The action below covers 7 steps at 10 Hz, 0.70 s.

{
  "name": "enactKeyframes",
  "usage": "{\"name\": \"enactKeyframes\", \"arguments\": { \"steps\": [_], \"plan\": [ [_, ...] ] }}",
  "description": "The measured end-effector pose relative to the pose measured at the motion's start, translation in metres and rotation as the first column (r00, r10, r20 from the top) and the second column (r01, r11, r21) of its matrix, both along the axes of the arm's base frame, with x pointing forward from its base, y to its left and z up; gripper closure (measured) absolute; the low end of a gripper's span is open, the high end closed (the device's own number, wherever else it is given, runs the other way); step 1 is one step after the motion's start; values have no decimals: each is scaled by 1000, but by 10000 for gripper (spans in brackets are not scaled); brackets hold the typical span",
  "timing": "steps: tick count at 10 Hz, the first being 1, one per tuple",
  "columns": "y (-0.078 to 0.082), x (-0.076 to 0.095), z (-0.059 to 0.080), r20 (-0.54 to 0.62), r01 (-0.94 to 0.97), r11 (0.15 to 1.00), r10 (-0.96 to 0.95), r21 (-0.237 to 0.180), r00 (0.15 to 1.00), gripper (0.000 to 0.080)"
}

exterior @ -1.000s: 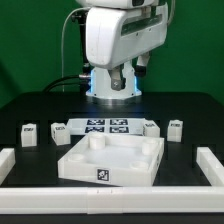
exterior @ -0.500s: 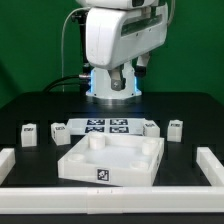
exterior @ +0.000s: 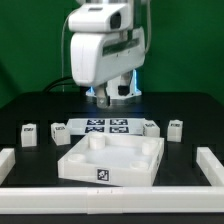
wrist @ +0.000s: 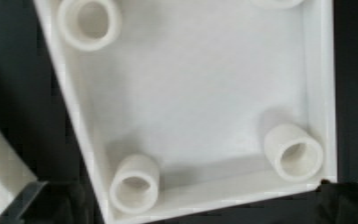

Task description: Assemble one leg

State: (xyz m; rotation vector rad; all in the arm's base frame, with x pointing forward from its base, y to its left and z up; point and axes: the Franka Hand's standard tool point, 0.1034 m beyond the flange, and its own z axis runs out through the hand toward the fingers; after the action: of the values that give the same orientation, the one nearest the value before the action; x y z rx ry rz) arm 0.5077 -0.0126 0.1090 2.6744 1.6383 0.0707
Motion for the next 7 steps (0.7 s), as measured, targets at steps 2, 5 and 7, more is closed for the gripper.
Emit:
{"name": "enactKeyframes", "arguments": {
  "steps": [2, 5, 7],
  "plan": [
    [4, -12, -15, 6, -6, 1000, 6, 3, 1000, 150],
    [3, -12, -15, 4, -4, 1000, 4, 3, 1000, 150],
    [4, -16, -23, -6, -52, 999, 52, -7, 999, 150]
  ]
}}
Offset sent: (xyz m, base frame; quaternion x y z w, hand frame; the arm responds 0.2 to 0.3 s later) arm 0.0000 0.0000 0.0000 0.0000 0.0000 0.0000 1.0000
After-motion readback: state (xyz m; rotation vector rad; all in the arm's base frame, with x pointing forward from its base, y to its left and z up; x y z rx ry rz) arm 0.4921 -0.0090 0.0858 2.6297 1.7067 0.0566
